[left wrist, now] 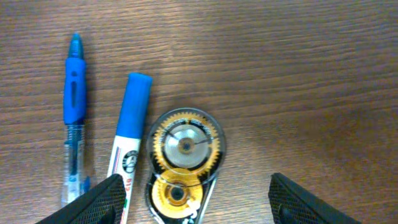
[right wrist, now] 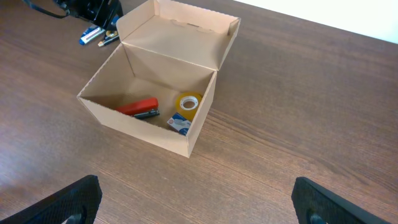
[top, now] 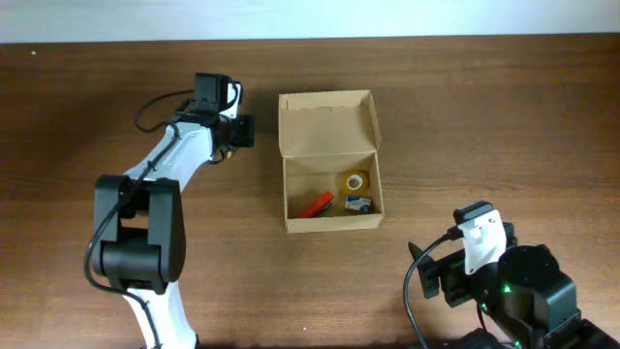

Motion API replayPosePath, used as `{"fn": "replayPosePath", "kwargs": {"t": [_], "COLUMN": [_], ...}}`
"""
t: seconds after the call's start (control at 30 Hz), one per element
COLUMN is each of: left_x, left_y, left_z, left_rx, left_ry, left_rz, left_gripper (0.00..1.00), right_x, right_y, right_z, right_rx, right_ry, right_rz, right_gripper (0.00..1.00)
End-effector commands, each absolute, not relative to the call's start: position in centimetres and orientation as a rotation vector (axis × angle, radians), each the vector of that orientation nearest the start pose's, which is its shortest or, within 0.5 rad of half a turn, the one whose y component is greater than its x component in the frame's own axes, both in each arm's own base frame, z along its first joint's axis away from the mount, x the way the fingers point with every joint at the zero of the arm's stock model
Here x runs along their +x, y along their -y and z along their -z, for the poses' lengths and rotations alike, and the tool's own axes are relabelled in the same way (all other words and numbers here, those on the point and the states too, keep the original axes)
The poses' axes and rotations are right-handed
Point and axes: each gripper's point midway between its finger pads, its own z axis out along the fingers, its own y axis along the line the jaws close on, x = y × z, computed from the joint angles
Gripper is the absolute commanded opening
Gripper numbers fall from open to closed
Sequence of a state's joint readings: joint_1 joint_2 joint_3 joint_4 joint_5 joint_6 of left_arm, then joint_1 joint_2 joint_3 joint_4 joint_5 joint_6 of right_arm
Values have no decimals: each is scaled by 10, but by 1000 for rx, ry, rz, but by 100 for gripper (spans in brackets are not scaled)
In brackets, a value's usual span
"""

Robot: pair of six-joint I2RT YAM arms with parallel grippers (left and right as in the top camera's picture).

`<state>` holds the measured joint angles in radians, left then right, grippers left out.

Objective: Pack container
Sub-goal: 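Lower the left gripper and grasp the gold tape dispenser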

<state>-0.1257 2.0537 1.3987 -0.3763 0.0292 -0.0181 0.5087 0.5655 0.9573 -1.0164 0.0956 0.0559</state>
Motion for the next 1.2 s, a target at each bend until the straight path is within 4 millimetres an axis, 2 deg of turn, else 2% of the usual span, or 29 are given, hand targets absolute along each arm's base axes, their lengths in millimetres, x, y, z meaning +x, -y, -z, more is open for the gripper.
{"fn": "replayPosePath", "kwargs": {"t": [0.0,0.17,0.63,0.9,1.1,1.17], "left_x": [490,487,496,494,493,492], "left_y": [72,72,73,73,72,72], "left_z": [-17,-2,-2,11,17,20], "left_rx": [186,188,188,187,187,187], "left_ry": [-2635,-2666,-2628,-2651,-2664,-2671], "left_rz": [124,129,129,128,124,125], "left_gripper": [73,73,73,72,66,60], "right_x": [181,181,181,181,181,181], "right_y": [-83,-83,-83,-83,-83,-83], "right_z": [-263,-263,-263,-263,-263,-263], "right_rx": [-441,-441,-441,-441,-441,-441], "right_ry": [-2144,-2144,-2144,-2144,-2144,-2144], "right_rz": [-216,-216,-216,-216,-216,-216], "right_gripper": [99,99,99,99,99,99]}}
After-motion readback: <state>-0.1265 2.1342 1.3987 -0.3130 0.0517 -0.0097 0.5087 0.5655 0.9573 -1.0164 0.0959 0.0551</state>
